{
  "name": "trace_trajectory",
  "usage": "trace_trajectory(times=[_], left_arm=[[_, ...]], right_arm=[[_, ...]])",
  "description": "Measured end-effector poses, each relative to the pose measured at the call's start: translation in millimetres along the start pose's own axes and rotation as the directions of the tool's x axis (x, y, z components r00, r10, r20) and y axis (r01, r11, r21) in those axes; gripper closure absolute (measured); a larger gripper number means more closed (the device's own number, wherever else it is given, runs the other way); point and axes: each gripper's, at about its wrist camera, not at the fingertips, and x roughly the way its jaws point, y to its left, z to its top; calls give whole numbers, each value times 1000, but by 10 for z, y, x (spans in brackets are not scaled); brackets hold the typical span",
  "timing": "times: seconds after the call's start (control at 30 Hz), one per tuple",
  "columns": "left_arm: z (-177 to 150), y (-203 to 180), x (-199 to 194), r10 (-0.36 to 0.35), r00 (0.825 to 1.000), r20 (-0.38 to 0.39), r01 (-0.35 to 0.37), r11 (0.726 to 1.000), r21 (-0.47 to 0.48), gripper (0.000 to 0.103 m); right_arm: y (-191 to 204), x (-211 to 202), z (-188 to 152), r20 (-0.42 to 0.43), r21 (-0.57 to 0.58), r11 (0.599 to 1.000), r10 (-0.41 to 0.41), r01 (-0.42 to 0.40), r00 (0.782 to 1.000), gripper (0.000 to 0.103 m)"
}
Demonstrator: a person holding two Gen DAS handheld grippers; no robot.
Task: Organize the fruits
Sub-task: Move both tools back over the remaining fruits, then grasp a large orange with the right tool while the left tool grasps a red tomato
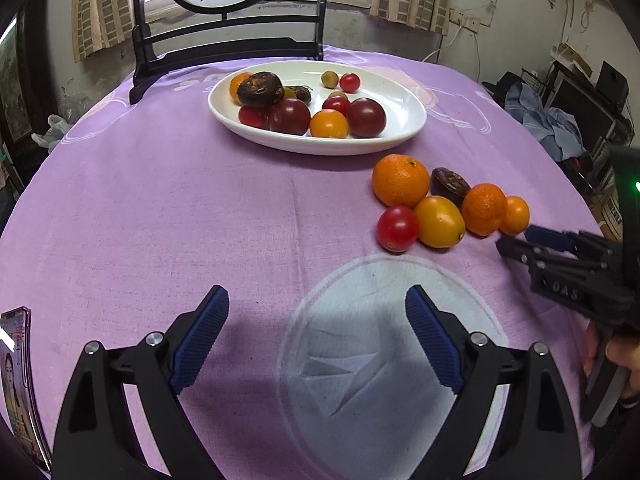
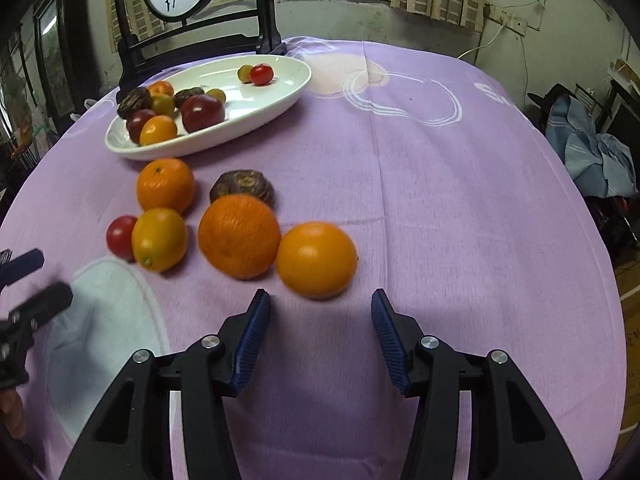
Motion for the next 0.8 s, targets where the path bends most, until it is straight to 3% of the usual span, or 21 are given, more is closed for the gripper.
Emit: trace_trajectory(times=[0.1,0.2,0.33,0.63,0.8], left_arm=[[0,-35,-2,-25,1000,-2,25,1000,12,15],[-11,-77,7,-27,1000,-3,27,999,33,15],[-31,-97,44,-17,1000,-13,18,999,42,15],[-22,-112,55,-4,1000,-7,4,999,52,17],[-25,-135,153,-22,998,-62,24,999,32,24]], right_arm=[[4,59,89,6,3,1000,-8,8,1000,51],[8,84,144,16,-1,1000,6,-6,1000,61],[17,61,119,22,10,1000,0,-1,1000,62],[59,-331,-132,44,57,989,137,-139,990,62],[140,-376,-216,40,36,983,181,-183,983,62]])
